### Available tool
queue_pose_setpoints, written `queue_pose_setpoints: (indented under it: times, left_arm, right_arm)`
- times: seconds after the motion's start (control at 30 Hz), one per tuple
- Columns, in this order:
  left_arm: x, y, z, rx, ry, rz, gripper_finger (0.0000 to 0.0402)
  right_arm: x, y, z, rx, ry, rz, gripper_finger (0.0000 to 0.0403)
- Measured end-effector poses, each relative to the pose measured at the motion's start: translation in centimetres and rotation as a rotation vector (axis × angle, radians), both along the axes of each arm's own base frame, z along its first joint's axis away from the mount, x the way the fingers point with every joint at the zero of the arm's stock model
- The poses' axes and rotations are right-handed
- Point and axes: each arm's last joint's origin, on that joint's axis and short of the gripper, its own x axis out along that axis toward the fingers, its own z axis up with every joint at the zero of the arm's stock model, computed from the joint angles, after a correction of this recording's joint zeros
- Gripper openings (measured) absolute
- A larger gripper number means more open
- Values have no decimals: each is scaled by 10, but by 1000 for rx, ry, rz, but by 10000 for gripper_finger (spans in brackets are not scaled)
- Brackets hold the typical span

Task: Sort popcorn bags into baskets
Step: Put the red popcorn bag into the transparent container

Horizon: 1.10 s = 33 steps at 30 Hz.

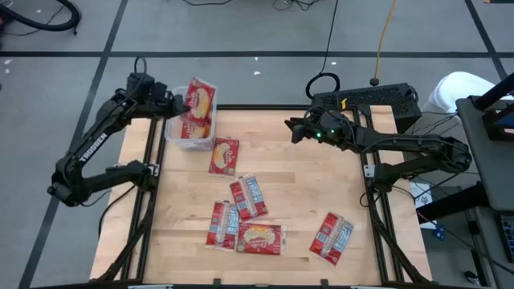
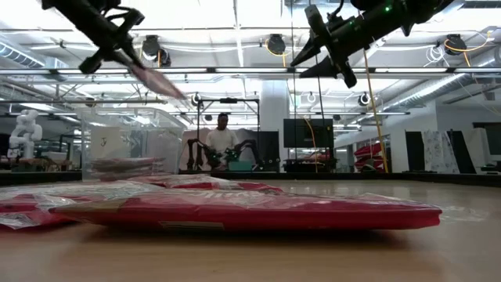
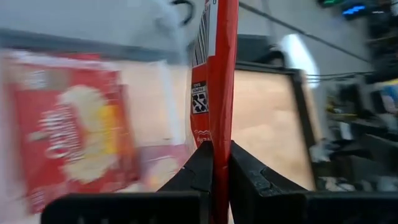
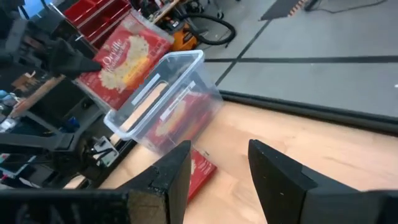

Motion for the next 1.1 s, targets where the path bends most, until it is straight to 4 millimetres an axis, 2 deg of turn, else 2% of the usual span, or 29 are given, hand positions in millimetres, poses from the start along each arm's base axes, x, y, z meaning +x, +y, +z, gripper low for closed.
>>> queue_pose_setpoints:
  times: [0.4, 0.67, 0.83, 1.1]
  left_arm:
    - [-12, -1, -14, -7, 246, 139, 29]
    - [-7, 3, -54, -81, 228, 143, 31]
    - [-3, 10, -72, -52, 171, 177, 31]
    - [-4, 8, -101, -74, 202, 188, 32]
  right_arm:
    - [-1, -1, -1, -17, 29, 5, 154]
    - [-4, -11, -2, -26, 38, -33, 154]
    - [-6, -14, -2, -29, 41, -45, 154]
    - [-6, -14, -2, -60, 67, -32, 154]
